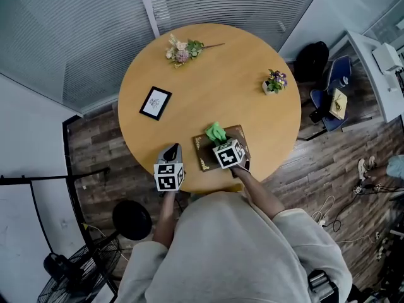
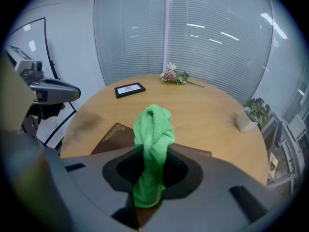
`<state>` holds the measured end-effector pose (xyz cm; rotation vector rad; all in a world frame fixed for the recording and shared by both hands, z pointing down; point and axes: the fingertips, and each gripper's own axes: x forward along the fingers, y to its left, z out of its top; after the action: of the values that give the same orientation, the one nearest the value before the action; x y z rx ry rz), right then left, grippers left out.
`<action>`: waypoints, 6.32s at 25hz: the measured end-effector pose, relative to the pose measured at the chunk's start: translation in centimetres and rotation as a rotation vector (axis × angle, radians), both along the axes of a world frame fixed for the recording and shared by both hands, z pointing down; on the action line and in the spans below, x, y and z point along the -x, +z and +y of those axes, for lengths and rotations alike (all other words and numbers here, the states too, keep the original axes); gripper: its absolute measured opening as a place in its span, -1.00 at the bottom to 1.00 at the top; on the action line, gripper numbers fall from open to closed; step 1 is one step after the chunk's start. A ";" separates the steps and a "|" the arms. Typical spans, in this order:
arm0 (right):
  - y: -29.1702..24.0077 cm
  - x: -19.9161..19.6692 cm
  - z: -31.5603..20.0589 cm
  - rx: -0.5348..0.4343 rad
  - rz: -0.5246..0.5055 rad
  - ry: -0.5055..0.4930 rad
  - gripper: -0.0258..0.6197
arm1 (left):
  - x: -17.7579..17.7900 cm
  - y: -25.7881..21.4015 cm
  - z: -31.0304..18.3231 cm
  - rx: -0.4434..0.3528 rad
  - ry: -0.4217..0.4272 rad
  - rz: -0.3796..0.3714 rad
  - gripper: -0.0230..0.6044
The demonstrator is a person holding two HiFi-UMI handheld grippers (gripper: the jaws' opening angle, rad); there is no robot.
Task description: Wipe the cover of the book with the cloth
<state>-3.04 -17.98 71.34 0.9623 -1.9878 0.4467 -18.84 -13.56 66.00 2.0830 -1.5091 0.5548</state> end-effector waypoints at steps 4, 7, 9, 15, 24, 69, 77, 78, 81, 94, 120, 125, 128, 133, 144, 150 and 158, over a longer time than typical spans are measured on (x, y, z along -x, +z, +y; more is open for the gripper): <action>0.0 -1.4 -0.4 0.001 0.004 0.015 -0.62 | -0.9 -0.1 -0.5 -0.001 0.010 0.001 -0.90; 0.0 -2.5 -0.7 0.001 0.008 0.026 -0.62 | -1.5 -0.1 -0.9 -0.001 0.015 0.000 -0.90; 0.1 -3.2 -1.0 0.001 0.009 0.032 -0.62 | -1.9 -0.1 -1.2 -0.002 0.019 -0.001 -0.90; 0.1 -5.0 -1.7 0.001 0.011 0.052 -0.62 | -3.1 0.0 -1.9 0.002 0.029 -0.006 -0.90; 0.1 -7.9 -2.7 -0.002 0.010 0.093 -0.62 | -5.2 0.0 -3.0 0.003 0.054 -0.010 -0.90; -7.2 -7.6 -2.1 -0.119 -0.109 0.149 -0.62 | -1.8 0.2 -1.2 -0.002 0.033 -0.005 -0.90; -8.1 -1.9 0.1 -0.099 -0.176 0.058 -0.62 | -0.7 0.4 -0.5 0.000 0.006 -0.002 -0.90; -8.1 -1.2 0.4 -0.093 -0.181 0.044 -0.62 | -0.6 0.5 -0.4 0.000 0.002 -0.002 -0.90; -7.7 1.0 1.6 -0.068 -0.198 -0.004 -0.62 | -0.3 0.4 0.0 0.001 -0.012 -0.006 -0.90; -4.7 7.1 5.0 0.032 -0.205 -0.121 -0.62 | 3.1 0.7 2.2 0.018 -0.098 -0.012 -0.90; 0.3 6.8 5.6 0.104 -0.140 -0.111 -0.62 | 2.7 1.2 2.0 0.038 -0.074 -0.014 -0.90; 0.3 5.5 5.2 0.101 -0.133 -0.089 -0.62 | 2.1 1.4 1.8 0.041 -0.063 -0.013 -0.90; 0.3 4.5 4.8 0.101 -0.132 -0.070 -0.62 | 1.5 1.5 1.6 0.043 -0.054 -0.012 -0.90; 0.3 2.9 4.4 0.094 -0.128 -0.047 -0.62 | 0.4 1.4 1.1 0.041 -0.034 -0.010 -0.90; 0.4 -0.3 3.6 0.088 -0.116 0.013 -0.62 | -1.8 1.4 0.1 0.043 0.010 -0.008 -0.90; 0.4 -2.3 3.3 0.079 -0.107 0.044 -0.62 | -3.0 1.5 -0.2 0.043 0.030 -0.007 -0.90; 0.2 -4.3 2.8 0.071 -0.099 0.076 -0.62 | -3.9 1.4 -0.6 0.044 0.052 -0.008 -0.90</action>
<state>1.23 -15.22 71.53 0.9904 -2.0142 0.6146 -14.90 -14.19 67.39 2.0932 -1.4379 0.6107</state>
